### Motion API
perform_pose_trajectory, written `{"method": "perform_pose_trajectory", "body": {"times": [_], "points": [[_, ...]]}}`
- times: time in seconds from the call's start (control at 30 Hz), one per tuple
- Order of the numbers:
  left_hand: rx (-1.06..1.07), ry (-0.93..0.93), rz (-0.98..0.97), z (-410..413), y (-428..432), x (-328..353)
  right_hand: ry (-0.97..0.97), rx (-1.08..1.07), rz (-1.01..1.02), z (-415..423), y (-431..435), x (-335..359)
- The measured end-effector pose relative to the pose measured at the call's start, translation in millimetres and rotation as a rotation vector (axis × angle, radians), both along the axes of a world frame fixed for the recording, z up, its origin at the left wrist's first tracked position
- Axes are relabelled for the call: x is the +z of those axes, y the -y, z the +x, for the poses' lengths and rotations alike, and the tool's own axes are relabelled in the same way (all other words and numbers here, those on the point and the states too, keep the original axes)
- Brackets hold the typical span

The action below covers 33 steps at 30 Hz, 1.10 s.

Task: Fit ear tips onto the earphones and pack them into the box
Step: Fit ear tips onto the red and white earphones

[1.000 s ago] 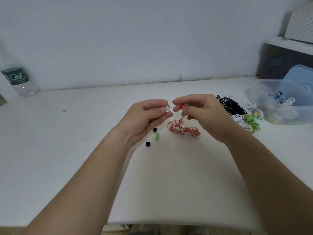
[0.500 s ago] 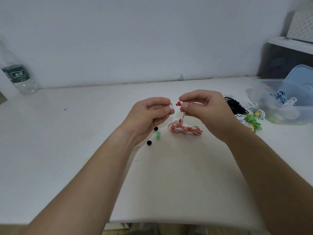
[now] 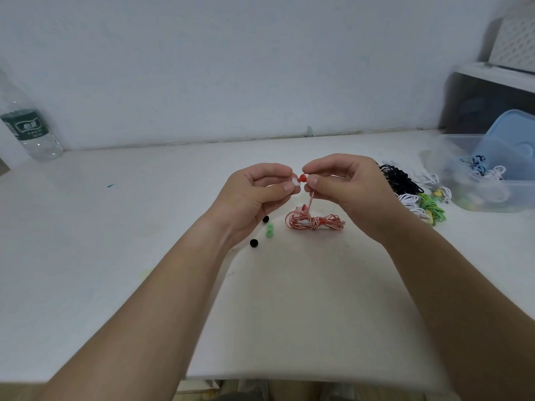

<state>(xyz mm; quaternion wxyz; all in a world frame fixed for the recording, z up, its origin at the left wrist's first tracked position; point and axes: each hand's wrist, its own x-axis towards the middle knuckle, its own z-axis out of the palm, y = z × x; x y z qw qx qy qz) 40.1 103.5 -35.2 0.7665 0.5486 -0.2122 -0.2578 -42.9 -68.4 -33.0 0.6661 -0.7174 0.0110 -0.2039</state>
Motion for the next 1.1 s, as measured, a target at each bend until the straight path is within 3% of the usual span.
{"method": "perform_pose_trajectory", "body": {"times": [1.1], "points": [[-0.003,0.026,0.012,-3.5,0.6,-0.6,-0.036,0.016,-0.011,-0.8,-3.9,-3.0]]}}
